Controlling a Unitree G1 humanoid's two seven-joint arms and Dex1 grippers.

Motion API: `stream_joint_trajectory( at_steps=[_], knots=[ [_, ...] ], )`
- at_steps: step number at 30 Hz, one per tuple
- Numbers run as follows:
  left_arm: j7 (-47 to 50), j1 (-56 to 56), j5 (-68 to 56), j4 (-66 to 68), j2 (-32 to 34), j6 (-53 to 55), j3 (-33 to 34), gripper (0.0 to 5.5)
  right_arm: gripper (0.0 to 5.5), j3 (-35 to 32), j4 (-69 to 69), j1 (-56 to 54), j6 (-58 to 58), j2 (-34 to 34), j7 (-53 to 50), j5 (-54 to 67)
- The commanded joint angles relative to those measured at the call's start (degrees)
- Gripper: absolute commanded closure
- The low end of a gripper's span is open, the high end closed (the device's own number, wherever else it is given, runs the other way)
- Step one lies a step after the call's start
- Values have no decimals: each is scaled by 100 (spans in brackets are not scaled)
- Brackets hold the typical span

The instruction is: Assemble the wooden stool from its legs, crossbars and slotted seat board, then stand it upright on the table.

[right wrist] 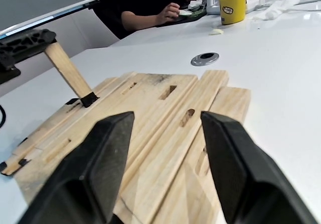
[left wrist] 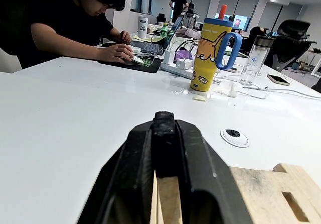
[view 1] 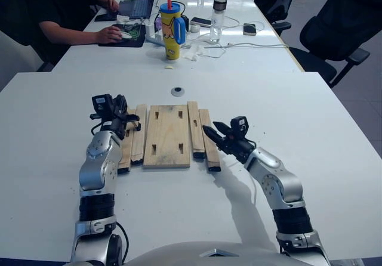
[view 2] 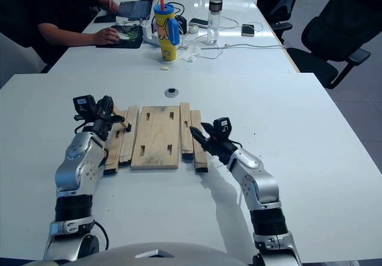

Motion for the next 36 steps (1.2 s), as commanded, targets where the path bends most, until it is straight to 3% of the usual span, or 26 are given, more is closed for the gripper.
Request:
stream_joint_trajectory(
  at_steps=[1, 8, 23, 24, 36],
  knots=[
    [-26, 831, 347, 234, 36, 405, -262, 504, 305, 112, -112, 75, 59, -56, -45, -156],
    [-282, 1492, 619, -195, 171, 380, -624, 504, 305, 122, -225, 147, 130, -89, -32, -255],
    [-211, 1300, 657, -537, -5, 97, -495, 504, 305, 343, 132, -135, 97, -164, 303, -326],
    [-238, 1211, 707, -495, 6, 5, -528, 467, 305, 333, 145, -139, 75, -159, 296, -332],
    [-296, 494, 818, -1113, 29, -1080, -272, 313, 305, 166, 181, -114, 3, -51, 262, -298]
  ],
)
